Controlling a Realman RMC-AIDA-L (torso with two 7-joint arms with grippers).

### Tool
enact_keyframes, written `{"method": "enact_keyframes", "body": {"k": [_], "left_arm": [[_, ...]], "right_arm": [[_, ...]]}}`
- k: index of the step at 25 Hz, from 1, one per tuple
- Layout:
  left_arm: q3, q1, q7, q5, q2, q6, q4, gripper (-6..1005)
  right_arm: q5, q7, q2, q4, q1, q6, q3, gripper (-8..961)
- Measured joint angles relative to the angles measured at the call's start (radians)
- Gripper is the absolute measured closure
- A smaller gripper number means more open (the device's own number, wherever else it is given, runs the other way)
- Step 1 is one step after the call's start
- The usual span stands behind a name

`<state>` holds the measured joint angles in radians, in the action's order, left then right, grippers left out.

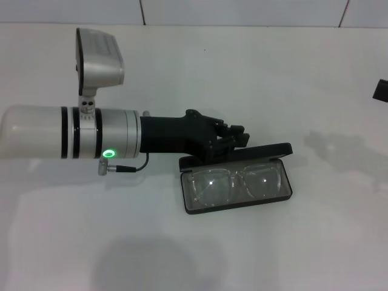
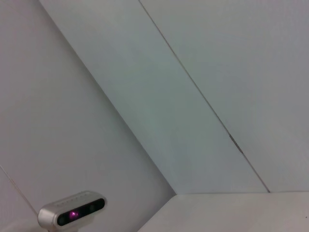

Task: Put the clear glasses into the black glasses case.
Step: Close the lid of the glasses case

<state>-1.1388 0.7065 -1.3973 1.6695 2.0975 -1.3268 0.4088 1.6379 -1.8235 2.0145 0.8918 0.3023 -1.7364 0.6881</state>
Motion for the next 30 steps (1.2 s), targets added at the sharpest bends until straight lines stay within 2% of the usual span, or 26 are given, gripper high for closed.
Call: {"method": "enact_keyframes", "body": {"k": [6, 15, 24, 30], "left_arm": [[-0.017, 0.001, 0.009, -0.003, 0.003, 0.029, -0.011, 832], [-0.149, 0.014, -0.004, -0.071, 0.005, 0.106, -0.013, 834], [-0.195, 0.016, -0.007, -0.073, 0.004, 0.082, -0.008, 835], [-0.282, 0.016, 0.003, -0.082, 0.006, 0.078, -0.004, 836]], "right_arm": [[0.004, 0.005, 0.000, -0.017, 0.017, -0.003, 0.000, 760], [0.004, 0.016, -0.001, -0.038, 0.022, -0.005, -0.001, 754], [0.004, 0.030, -0.001, -0.058, 0.023, 0.000, -0.007, 748], [0.003, 0.033, -0.002, -0.065, 0.024, 0.003, -0.011, 743]]}}
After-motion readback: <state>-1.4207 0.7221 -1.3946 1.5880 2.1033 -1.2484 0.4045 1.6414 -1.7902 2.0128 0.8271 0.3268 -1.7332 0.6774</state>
